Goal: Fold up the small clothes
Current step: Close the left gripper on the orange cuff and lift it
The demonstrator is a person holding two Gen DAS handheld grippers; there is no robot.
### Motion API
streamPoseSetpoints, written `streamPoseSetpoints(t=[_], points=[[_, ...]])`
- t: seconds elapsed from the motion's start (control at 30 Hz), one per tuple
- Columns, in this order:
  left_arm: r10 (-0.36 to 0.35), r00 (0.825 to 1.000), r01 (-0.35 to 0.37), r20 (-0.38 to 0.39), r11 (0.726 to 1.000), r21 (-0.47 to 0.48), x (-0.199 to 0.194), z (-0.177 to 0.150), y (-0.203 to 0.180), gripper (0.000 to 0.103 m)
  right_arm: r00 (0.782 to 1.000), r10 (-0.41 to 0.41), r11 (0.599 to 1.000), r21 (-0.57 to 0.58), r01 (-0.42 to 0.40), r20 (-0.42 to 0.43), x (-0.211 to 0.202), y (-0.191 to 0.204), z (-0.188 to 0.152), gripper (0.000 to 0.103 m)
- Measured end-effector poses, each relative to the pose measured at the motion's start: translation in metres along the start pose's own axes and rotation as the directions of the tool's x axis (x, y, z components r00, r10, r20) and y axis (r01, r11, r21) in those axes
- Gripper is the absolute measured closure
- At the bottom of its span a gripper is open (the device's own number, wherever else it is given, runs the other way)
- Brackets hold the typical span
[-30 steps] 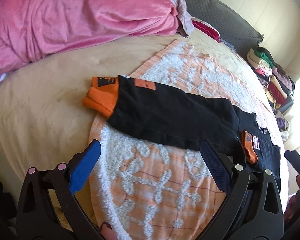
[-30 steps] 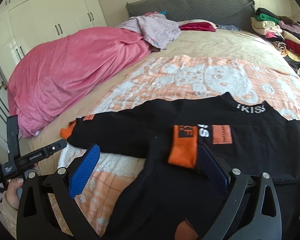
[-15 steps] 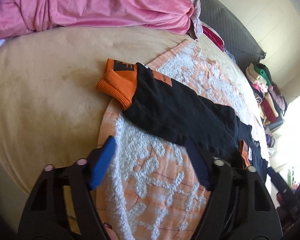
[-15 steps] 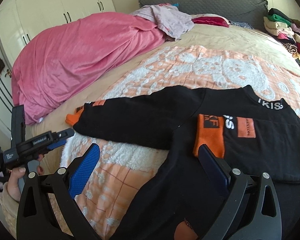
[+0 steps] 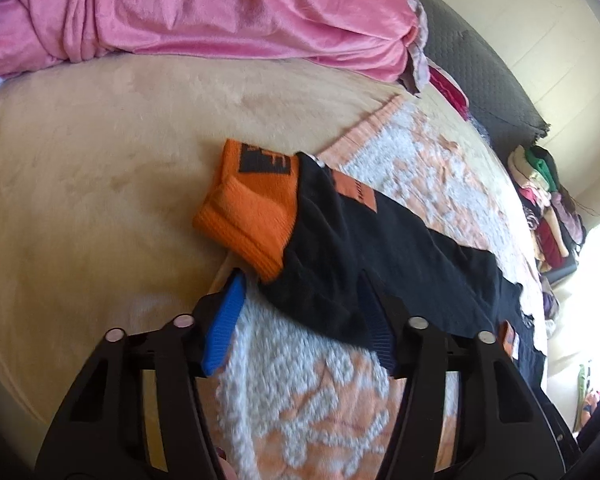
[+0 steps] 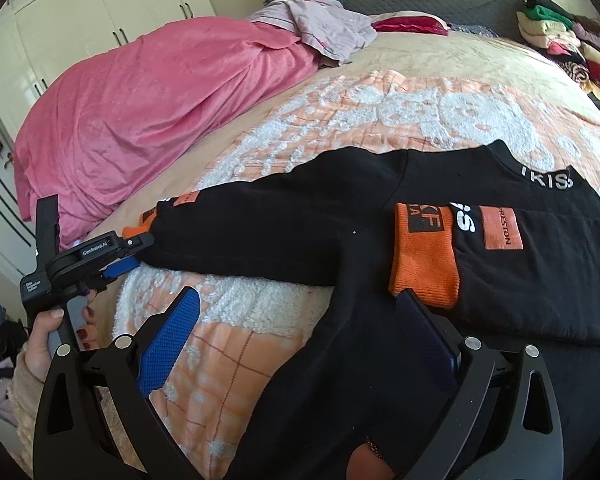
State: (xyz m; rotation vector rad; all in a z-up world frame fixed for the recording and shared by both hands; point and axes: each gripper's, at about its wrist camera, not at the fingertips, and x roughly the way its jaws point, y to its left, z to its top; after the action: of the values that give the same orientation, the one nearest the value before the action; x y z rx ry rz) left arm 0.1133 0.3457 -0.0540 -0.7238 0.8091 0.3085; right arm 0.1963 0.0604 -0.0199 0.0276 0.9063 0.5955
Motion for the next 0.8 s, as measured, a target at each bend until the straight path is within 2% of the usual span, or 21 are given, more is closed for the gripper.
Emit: streamPoseSetpoints(t=[0.17,0.27,0.33,0.53,0.8], points=[[0.026,1.000,-0.025,0.014,0.999,-0.026,0.011,0.011,0.002,0.074,1.000,-0.010,1.000,0.012,0.010,-0.010,0.008,-0.004,0.001,0.005],[0.036,0.999,-0.035,0.023,0.999,-0.017,0.014,0.017,0.000,0.090,1.000,-0.006,1.000,0.028,0.007,-0.012,0.011,-0.006,0.002,0.005],[0.044,0.999,-0.044,0.027,0.999,0.002,0.016,0.020,-0.003,0.093,1.000,-0.006,0.999,0.037,0.007,-0.016,0.013,-0.008,0.003,0.005],[0.018,0.995,-0.026,0.101,0.996,0.083,-0.006,0.019,-0.021,0.095,1.000,-0.010,0.999,0.047,0.011,-0.010,0.013,-0.011,0.004,0.005],[-0.046,0.985,0.023,0.168,0.990,0.136,-0.038,0.014,-0.050,0.095,1.000,-0.011,0.996,0.090,0.011,0.005,0.005,-0.027,-0.003,0.005]])
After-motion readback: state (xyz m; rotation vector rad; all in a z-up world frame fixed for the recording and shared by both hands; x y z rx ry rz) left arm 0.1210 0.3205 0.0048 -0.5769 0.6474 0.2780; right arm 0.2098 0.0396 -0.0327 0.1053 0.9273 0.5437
